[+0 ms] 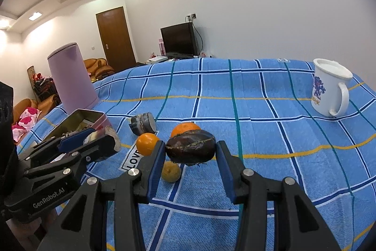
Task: Organize fruits
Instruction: 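Grasp the purple-white striped root with the left tool while the right tool grasps the dark brown fruit, then lift the striped root and dark brown fruit and carry both over the tin box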
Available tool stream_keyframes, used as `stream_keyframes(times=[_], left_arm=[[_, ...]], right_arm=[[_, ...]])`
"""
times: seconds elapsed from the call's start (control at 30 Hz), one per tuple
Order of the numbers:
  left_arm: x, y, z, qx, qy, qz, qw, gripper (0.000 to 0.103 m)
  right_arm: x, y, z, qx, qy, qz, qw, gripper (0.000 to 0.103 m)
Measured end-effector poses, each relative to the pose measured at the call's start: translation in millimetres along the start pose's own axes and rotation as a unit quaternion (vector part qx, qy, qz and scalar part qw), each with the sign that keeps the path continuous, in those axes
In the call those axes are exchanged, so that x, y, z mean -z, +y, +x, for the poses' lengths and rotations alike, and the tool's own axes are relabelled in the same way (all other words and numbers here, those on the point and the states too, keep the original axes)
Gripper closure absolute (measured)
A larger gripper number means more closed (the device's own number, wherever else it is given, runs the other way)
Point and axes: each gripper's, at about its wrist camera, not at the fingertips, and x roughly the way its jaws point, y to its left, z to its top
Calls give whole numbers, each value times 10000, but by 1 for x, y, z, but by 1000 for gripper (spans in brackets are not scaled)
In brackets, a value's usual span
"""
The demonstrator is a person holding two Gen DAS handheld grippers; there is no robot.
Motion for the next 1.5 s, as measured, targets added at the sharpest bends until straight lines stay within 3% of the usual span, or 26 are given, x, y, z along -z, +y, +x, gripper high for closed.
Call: stream_keyframes(times=[1.5], left_arm=[[5, -10, -33, -261, -857, 278, 9956, 55]], right_arm=[[5, 13, -36, -41, -891, -416, 9951, 57]])
